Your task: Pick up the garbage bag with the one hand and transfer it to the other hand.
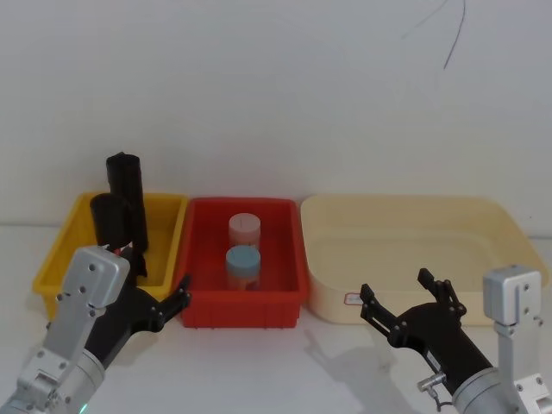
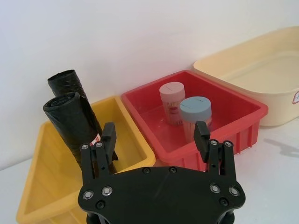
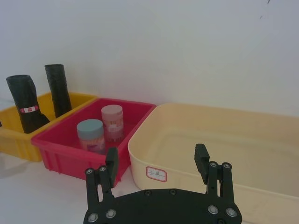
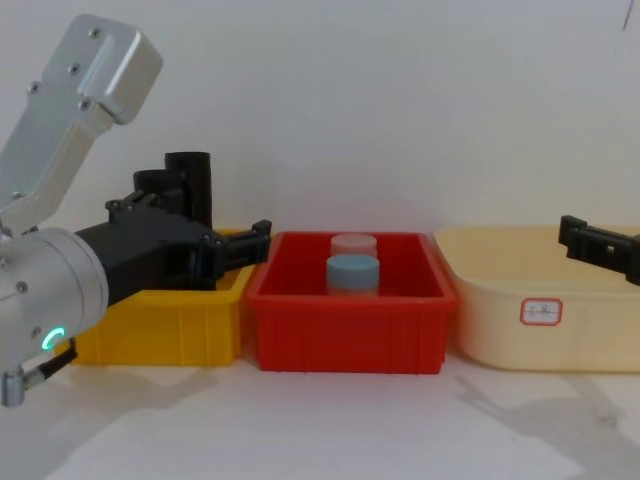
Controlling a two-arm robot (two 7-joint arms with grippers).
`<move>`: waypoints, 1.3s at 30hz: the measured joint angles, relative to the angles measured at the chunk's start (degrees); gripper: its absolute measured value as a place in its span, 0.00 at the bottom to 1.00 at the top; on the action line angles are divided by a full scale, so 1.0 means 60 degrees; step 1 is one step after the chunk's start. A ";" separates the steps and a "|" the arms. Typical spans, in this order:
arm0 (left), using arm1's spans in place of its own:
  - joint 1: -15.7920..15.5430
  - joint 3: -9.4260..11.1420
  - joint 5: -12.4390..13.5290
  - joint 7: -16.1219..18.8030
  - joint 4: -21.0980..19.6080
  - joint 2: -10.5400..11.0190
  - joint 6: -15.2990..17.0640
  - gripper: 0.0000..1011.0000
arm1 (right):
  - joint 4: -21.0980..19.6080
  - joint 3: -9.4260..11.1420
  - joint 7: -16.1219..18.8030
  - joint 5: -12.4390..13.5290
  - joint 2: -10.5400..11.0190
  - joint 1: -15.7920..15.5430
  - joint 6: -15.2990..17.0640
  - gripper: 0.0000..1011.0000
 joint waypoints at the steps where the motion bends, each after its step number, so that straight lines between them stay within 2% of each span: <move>1: 0.0000 0.0001 0.0000 0.0000 0.0000 -0.0001 0.0000 0.99 | 0.0000 0.0000 0.0000 0.0000 0.0000 0.0000 0.0000 0.99; 29: 0.0000 -0.0002 0.0000 0.0000 0.0000 -0.0004 0.0000 0.99 | 0.0000 0.0000 0.0000 0.0000 0.0000 0.0000 0.0000 0.99; 39: 0.0069 -0.0177 -0.0017 0.0020 0.0120 -0.0023 -0.0223 0.99 | 0.0000 0.0001 0.0000 0.0000 0.0000 0.0000 0.0000 0.99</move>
